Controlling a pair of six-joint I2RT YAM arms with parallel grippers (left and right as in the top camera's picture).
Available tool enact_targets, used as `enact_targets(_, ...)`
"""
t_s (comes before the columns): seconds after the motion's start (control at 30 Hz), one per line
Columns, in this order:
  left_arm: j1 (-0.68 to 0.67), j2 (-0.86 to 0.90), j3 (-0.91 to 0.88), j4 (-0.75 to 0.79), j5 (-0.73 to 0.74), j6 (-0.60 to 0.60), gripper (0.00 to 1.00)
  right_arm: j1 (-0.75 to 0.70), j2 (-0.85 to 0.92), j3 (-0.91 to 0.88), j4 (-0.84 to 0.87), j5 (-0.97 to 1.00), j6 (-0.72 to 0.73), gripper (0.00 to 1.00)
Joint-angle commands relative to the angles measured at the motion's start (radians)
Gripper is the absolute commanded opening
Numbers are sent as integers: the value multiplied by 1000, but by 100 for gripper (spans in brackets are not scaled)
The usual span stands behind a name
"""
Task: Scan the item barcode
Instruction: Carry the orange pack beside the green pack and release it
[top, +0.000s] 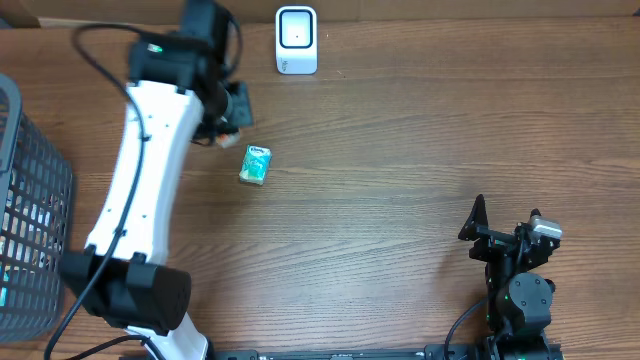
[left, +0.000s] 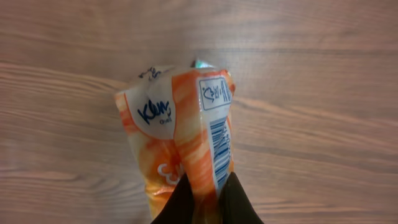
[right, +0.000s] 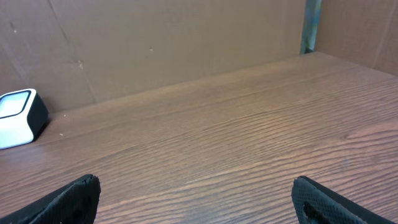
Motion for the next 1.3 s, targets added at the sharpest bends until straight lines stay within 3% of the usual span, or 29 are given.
enact_targets(0.0,-45,3,-151,68,-22,-38,4,-3,-2,10,3,2,2,100)
enact_targets(0.23,-144,3,-402,265,-15,-79,4,-3,-2,10,3,2,2,100)
enact_targets(0.43,-207,3,-510,391,-16,-78,4,-3,-2,10,3,2,2,100)
enact_targets(0.47,-216,3,-518,408,-17,-78,8,-3,-2,10,3,2,2,100)
enact_targets(0.53,-225,3,-520,425,-20,-77,26,-3,-2,10,3,2,2,100)
enact_targets(0.63,-222,0,-500,431,-24,-79,39,-3,-2,10,3,2,2,100)
enact_targets(0.8,-180,-28,-324,283,-63,-78,46,-3,-2,10,3,2,2,100)
enact_targets(0.9,-130,-52,-133,141,-106,-67,47,-3,-2,10,3,2,2,100)
enact_targets(1.0,-55,-80,70,16,-115,-44,55,-3,-2,10,3,2,2,100)
enact_targets(1.13,115,-116,319,-113,-138,-45,71,-3,-2,10,3,2,2,100)
enact_targets(1.27,360,-149,440,-204,-138,-63,70,-3,-2,10,3,2,2,100)
